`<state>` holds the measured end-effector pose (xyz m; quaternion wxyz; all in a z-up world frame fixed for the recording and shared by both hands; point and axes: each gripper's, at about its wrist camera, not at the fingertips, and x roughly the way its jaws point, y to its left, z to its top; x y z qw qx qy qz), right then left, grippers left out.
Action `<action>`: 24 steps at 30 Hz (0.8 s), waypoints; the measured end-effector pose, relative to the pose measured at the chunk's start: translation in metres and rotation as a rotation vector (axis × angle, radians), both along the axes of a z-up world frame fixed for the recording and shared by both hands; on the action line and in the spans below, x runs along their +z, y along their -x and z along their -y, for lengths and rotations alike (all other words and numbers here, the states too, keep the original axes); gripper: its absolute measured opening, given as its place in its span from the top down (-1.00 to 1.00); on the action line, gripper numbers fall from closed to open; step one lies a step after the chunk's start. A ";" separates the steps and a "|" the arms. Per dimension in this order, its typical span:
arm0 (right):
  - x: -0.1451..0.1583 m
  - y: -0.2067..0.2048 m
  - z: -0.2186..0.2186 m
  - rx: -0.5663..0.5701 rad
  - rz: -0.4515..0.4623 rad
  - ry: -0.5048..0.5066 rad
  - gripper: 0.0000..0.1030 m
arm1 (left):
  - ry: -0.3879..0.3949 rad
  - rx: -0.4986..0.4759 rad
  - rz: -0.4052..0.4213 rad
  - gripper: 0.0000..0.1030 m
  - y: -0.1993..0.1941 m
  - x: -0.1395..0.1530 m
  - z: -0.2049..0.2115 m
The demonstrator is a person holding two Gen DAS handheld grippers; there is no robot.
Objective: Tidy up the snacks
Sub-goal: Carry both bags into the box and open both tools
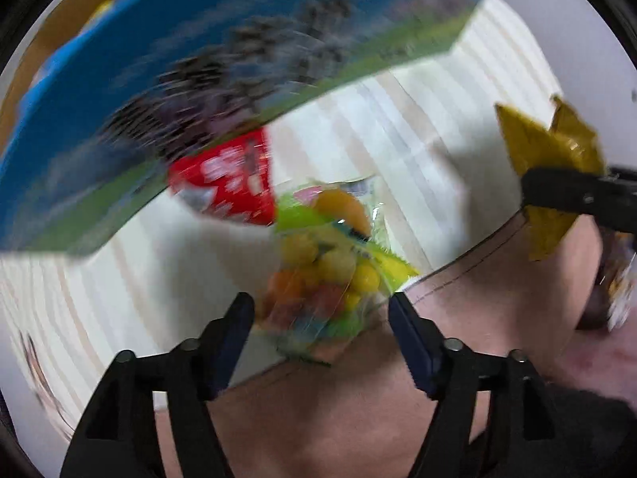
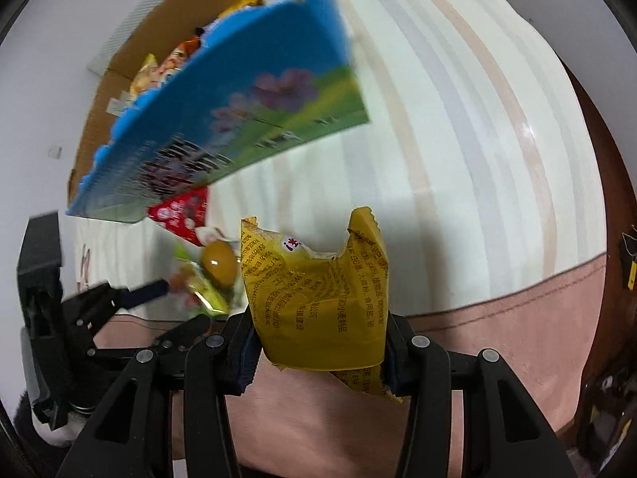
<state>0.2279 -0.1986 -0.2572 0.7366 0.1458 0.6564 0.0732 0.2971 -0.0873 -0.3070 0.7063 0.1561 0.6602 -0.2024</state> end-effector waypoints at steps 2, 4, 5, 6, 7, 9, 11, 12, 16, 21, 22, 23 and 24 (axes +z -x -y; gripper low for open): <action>-0.001 0.002 0.002 -0.002 0.000 0.004 0.01 | -0.025 -0.039 -0.030 -0.35 -0.001 -0.014 0.009; -0.003 0.004 0.001 -0.005 0.002 0.004 0.01 | -0.018 -0.019 -0.040 -0.32 -0.002 -0.023 0.006; -0.002 0.006 0.001 -0.003 0.004 0.004 0.01 | 0.002 0.007 -0.044 -0.26 -0.003 -0.024 0.003; -0.001 0.007 0.000 -0.002 0.007 0.003 0.01 | 0.017 0.025 -0.048 -0.17 -0.001 -0.023 -0.001; 0.000 0.008 -0.002 -0.002 0.012 0.000 0.01 | 0.026 0.047 -0.050 -0.05 0.001 -0.021 -0.005; 0.005 0.013 -0.002 -0.002 0.022 -0.012 0.01 | 0.050 0.109 -0.055 0.03 0.008 -0.016 -0.016; 0.011 0.016 -0.005 -0.001 0.031 -0.027 0.01 | 0.074 0.171 -0.063 0.07 0.017 -0.012 -0.028; 0.014 0.017 -0.006 0.000 0.035 -0.035 0.01 | 0.089 0.207 -0.067 0.07 0.023 -0.010 -0.034; 0.028 0.017 -0.017 0.014 0.062 -0.074 0.01 | 0.159 0.375 -0.062 0.08 0.043 0.005 -0.061; 0.063 0.010 -0.032 0.058 0.125 -0.114 0.01 | 0.264 0.529 -0.010 0.08 0.048 0.050 -0.091; 0.073 0.007 -0.035 0.070 0.141 -0.121 0.01 | 0.284 0.543 0.017 0.08 0.045 0.066 -0.095; 0.084 0.002 -0.038 0.081 0.159 -0.132 0.01 | 0.298 0.551 0.038 0.08 0.040 0.079 -0.098; 0.092 -0.002 -0.041 0.088 0.173 -0.141 0.01 | 0.318 0.564 0.063 0.08 0.034 0.095 -0.101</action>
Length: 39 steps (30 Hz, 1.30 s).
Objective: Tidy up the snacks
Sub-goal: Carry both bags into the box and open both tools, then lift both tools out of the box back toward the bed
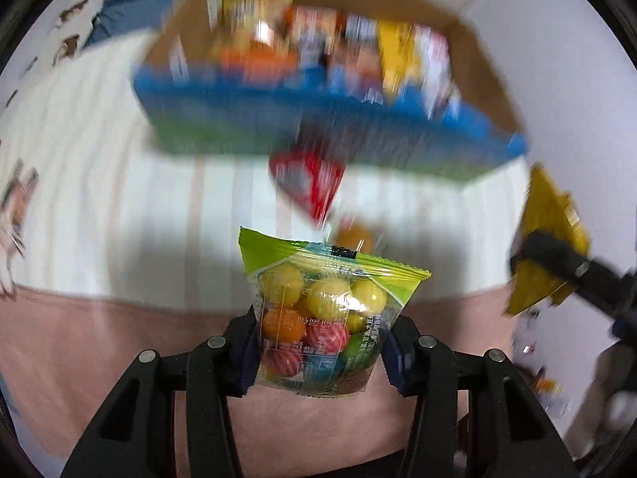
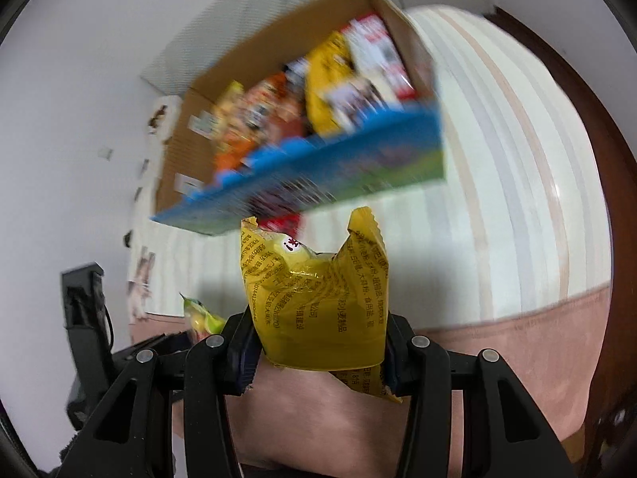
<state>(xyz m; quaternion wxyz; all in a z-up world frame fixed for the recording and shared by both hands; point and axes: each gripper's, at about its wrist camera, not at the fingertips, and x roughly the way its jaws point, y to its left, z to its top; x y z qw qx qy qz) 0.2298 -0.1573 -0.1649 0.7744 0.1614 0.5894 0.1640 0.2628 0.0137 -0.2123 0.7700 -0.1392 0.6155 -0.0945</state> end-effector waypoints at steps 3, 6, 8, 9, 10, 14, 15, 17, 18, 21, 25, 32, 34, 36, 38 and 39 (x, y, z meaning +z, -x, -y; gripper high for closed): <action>0.029 -0.020 -0.009 0.028 0.054 -0.012 0.01 | 0.040 0.028 0.067 0.08 -0.036 0.047 -0.007; 0.046 -0.046 -0.018 0.037 0.099 0.001 0.01 | 0.005 0.026 0.133 0.08 -0.073 0.078 0.000; 0.049 -0.064 -0.024 0.042 0.112 0.023 0.01 | -0.038 0.026 0.159 0.08 -0.099 0.092 0.000; 0.049 -0.072 -0.027 0.042 0.114 0.033 0.01 | -0.065 0.025 0.161 0.08 -0.111 0.093 -0.002; 0.047 -0.083 -0.032 0.047 0.114 0.052 0.01 | -0.096 0.019 0.153 0.08 -0.125 0.092 -0.001; 0.032 -0.114 -0.042 0.053 0.082 0.097 0.01 | -0.185 0.002 0.065 0.08 -0.168 0.065 -0.003; 0.027 -0.122 -0.042 0.051 0.070 0.101 0.01 | -0.207 -0.005 0.040 0.08 -0.174 0.056 -0.004; 0.009 -0.136 -0.048 0.055 0.021 0.109 -0.02 | -0.251 -0.027 -0.026 0.07 -0.186 0.029 -0.003; 0.001 -0.141 -0.049 0.048 -0.002 0.109 -0.04 | -0.262 -0.030 -0.049 0.07 -0.188 0.021 -0.003; -0.029 -0.153 -0.051 0.053 -0.111 0.142 -0.66 | -0.240 -0.006 -0.140 0.00 -0.194 -0.011 -0.008; -0.040 -0.155 -0.052 0.060 -0.125 0.184 -0.86 | -0.214 0.010 -0.123 -0.81 -0.191 -0.018 -0.012; -0.041 -0.162 -0.047 0.052 -0.115 0.230 -0.88 | -0.169 0.029 -0.085 -0.81 -0.189 -0.010 -0.011; -0.040 -0.164 -0.044 0.046 -0.106 0.242 -0.88 | -0.173 0.036 -0.065 -0.81 -0.188 -0.005 -0.012; -0.037 -0.163 -0.041 0.040 -0.088 0.260 -0.88 | -0.173 0.044 -0.035 -0.81 -0.185 0.001 -0.012; -0.032 -0.162 -0.039 0.036 -0.070 0.277 -0.88 | -0.178 0.046 0.000 -0.81 -0.181 0.008 -0.010; -0.028 -0.160 -0.036 0.030 -0.054 0.284 -0.88 | -0.180 0.051 0.022 -0.81 -0.178 0.012 -0.010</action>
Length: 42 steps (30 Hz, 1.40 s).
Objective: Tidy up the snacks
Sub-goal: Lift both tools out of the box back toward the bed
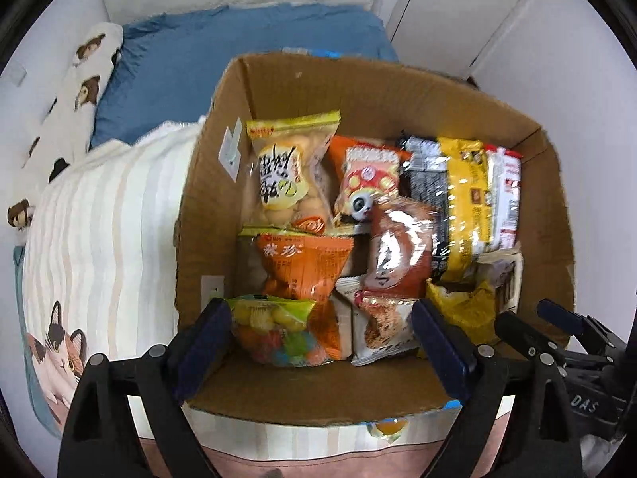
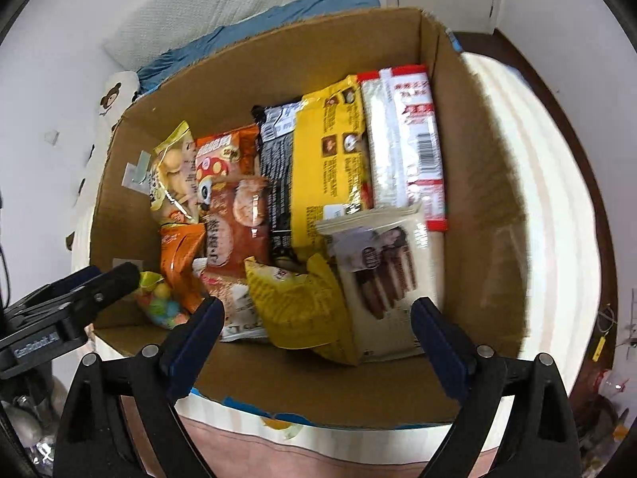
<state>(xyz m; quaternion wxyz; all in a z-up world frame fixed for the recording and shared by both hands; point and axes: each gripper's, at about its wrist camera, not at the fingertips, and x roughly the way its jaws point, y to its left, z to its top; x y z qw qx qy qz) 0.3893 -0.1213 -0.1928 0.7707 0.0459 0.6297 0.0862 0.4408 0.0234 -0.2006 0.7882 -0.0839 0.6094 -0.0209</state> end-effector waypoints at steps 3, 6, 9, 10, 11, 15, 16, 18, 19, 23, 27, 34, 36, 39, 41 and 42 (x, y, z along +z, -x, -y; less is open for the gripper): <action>0.013 0.008 0.004 0.001 0.053 0.027 -0.88 | -0.010 0.002 0.063 -0.81 0.011 0.013 0.004; 0.029 0.019 0.007 -0.003 0.109 0.040 -0.88 | -0.035 0.006 0.127 -0.81 0.025 0.028 0.007; 0.045 0.033 0.013 -0.013 0.166 0.040 -0.88 | -0.049 0.011 0.184 -0.81 0.041 0.043 0.009; 0.052 0.039 0.015 -0.018 0.187 0.037 -0.88 | -0.058 0.012 0.205 -0.81 0.048 0.048 0.011; 0.057 0.042 0.016 -0.017 0.199 0.037 -0.88 | -0.061 0.012 0.222 -0.81 0.053 0.052 0.012; 0.078 0.063 0.020 -0.017 0.256 0.034 -0.88 | -0.079 0.011 0.274 -0.81 0.075 0.070 0.017; 0.082 0.067 0.022 -0.016 0.266 0.033 -0.88 | -0.085 0.011 0.290 -0.81 0.081 0.075 0.019; 0.094 0.077 0.024 -0.013 0.297 0.035 -0.88 | -0.101 0.006 0.319 -0.81 0.092 0.085 0.021; 0.100 0.084 0.025 -0.010 0.315 0.037 -0.88 | -0.110 0.006 0.330 -0.81 0.097 0.089 0.022; 0.120 0.103 0.026 -0.012 0.353 0.023 -0.88 | -0.119 0.013 0.367 -0.81 0.113 0.103 0.024; 0.135 0.121 0.026 -0.013 0.381 -0.002 -0.88 | -0.130 0.016 0.401 -0.81 0.130 0.116 0.027; 0.127 0.145 0.025 -0.025 0.333 -0.055 -0.88 | -0.154 0.029 0.386 -0.81 0.149 0.106 0.027; 0.104 0.148 0.025 -0.035 0.275 -0.072 -0.88 | -0.176 0.041 0.356 -0.81 0.153 0.089 0.024; 0.056 0.147 0.021 -0.044 0.162 -0.108 -0.88 | -0.216 0.061 0.274 -0.81 0.154 0.051 0.016; 0.014 0.145 0.016 -0.058 0.072 -0.137 -0.88 | -0.244 0.076 0.212 -0.81 0.153 0.022 0.008; 0.001 0.144 0.014 -0.066 0.048 -0.147 -0.88 | -0.257 0.081 0.185 -0.81 0.152 0.009 0.005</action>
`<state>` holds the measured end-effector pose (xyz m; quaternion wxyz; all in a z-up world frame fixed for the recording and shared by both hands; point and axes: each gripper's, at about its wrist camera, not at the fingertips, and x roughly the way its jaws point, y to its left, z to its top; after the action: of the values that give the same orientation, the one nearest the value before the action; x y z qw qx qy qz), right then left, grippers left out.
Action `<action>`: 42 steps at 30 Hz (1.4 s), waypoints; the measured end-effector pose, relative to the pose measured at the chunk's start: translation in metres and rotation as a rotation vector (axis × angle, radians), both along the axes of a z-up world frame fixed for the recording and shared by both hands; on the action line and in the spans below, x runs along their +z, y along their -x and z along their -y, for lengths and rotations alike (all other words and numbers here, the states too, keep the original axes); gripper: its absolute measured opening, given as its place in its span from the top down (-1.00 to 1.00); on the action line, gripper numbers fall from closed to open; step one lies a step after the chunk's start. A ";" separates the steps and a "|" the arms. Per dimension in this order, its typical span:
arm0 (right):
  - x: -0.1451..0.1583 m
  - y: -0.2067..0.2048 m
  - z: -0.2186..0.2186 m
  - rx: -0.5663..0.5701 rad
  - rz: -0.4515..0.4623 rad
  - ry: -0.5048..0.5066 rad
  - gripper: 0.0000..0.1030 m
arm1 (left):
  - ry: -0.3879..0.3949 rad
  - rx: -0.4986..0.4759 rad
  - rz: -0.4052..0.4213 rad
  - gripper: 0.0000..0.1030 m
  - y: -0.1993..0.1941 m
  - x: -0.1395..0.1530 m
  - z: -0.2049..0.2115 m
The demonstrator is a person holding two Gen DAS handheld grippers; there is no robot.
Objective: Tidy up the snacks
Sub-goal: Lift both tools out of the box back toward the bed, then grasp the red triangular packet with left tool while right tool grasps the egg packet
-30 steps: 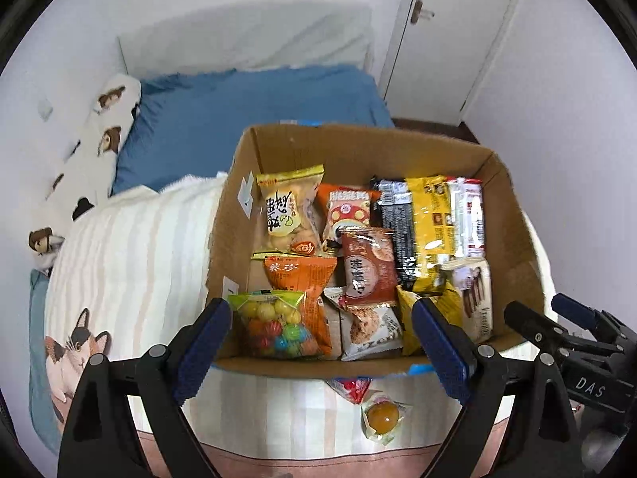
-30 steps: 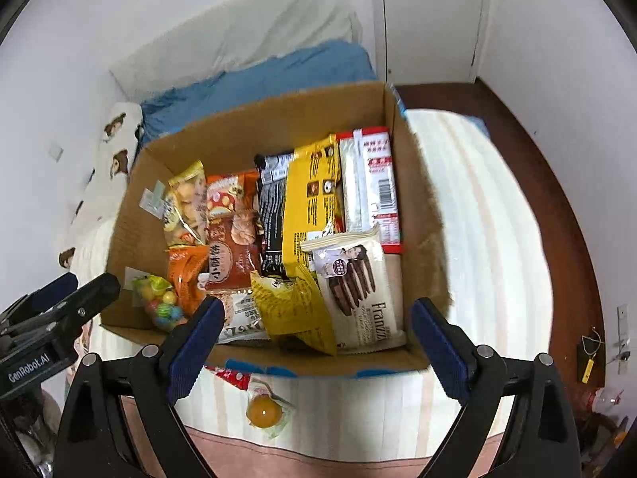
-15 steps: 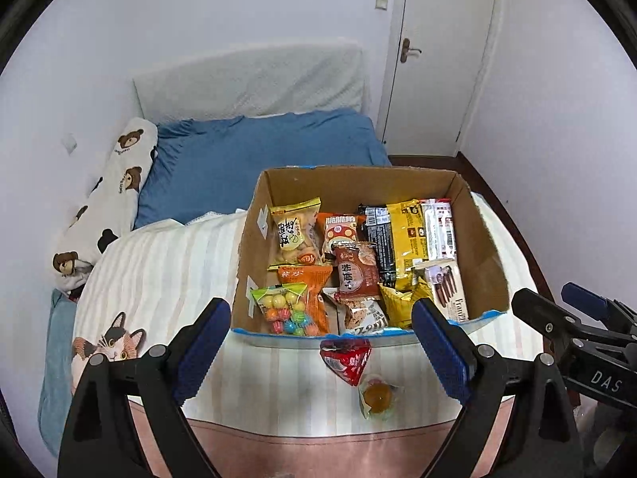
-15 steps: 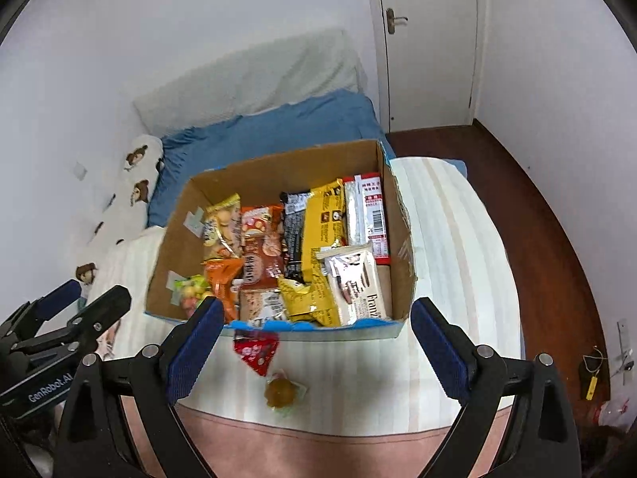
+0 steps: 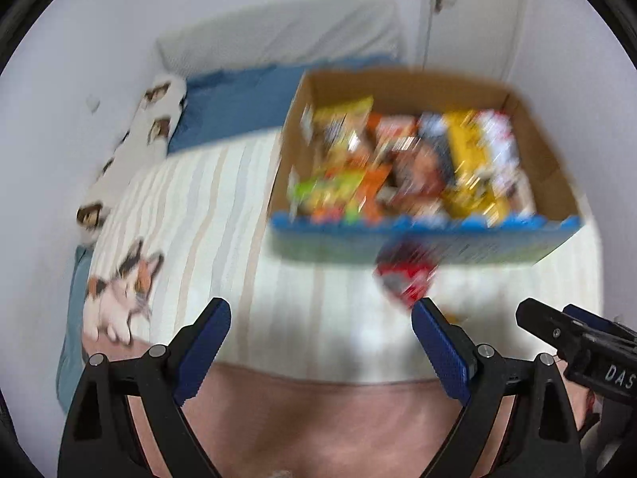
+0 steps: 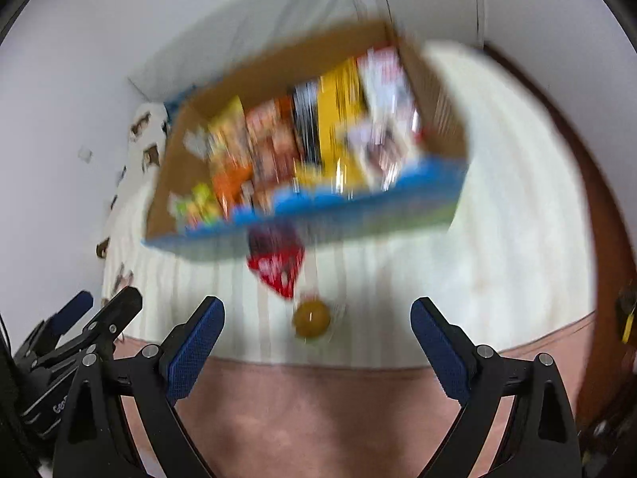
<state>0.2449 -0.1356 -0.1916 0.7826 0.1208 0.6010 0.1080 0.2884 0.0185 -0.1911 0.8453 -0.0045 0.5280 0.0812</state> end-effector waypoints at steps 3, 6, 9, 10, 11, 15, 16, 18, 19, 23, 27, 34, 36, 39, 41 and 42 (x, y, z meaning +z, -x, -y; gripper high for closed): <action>-0.047 -0.003 -0.010 -0.016 -0.072 -0.033 -0.87 | -0.024 0.028 -0.072 -0.81 -0.002 -0.035 -0.010; -0.081 -0.007 -0.021 -0.033 -0.112 -0.040 -0.68 | -0.030 0.052 -0.118 -0.81 -0.004 -0.057 -0.020; -0.105 -0.010 -0.034 -0.037 -0.132 -0.013 -0.33 | -0.029 0.062 -0.137 -0.81 -0.009 -0.068 -0.026; -0.108 -0.010 -0.037 -0.041 -0.123 0.007 -0.30 | -0.027 0.062 -0.137 -0.81 -0.010 -0.068 -0.027; -0.109 -0.010 -0.041 -0.041 -0.107 0.025 -0.17 | -0.027 0.061 -0.135 -0.81 -0.012 -0.068 -0.027; -0.109 -0.006 -0.046 -0.006 -0.082 0.065 -0.04 | 0.006 0.049 -0.130 -0.81 -0.025 -0.065 -0.023; -0.107 -0.004 -0.044 0.007 -0.078 0.080 -0.04 | 0.023 0.042 -0.130 -0.81 -0.028 -0.065 -0.019; -0.102 0.003 -0.035 0.008 -0.069 0.095 -0.04 | 0.065 0.032 -0.135 -0.81 -0.036 -0.066 -0.014; -0.098 0.007 -0.024 -0.003 -0.064 0.095 -0.04 | 0.101 0.028 -0.139 -0.81 -0.040 -0.067 -0.010; -0.089 0.013 0.012 -0.060 -0.060 0.093 -0.04 | 0.258 0.039 -0.183 -0.81 -0.061 -0.083 0.002; -0.083 0.014 0.040 -0.111 -0.065 0.100 -0.04 | 0.395 0.076 -0.226 -0.81 -0.083 -0.109 0.008; -0.082 0.021 0.060 -0.144 -0.084 0.092 -0.04 | 0.437 0.115 -0.214 0.03 -0.093 -0.134 0.005; -0.082 0.022 0.063 -0.138 -0.096 0.083 -0.04 | 0.424 0.104 -0.209 0.07 -0.088 -0.131 0.005; -0.081 0.025 0.067 -0.118 -0.116 0.062 -0.04 | 0.412 0.077 -0.224 0.09 -0.074 -0.126 0.007; -0.083 0.021 0.076 -0.100 -0.138 0.043 -0.04 | 0.397 0.050 -0.247 0.09 -0.059 -0.126 0.007; -0.084 0.025 0.081 -0.085 -0.154 0.032 -0.04 | 0.392 0.041 -0.259 0.09 -0.050 -0.126 0.007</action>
<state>0.2197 -0.2165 -0.2755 0.7397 0.1414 0.6556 0.0555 0.3380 0.0117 -0.3168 0.7516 -0.1686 0.6377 -0.0059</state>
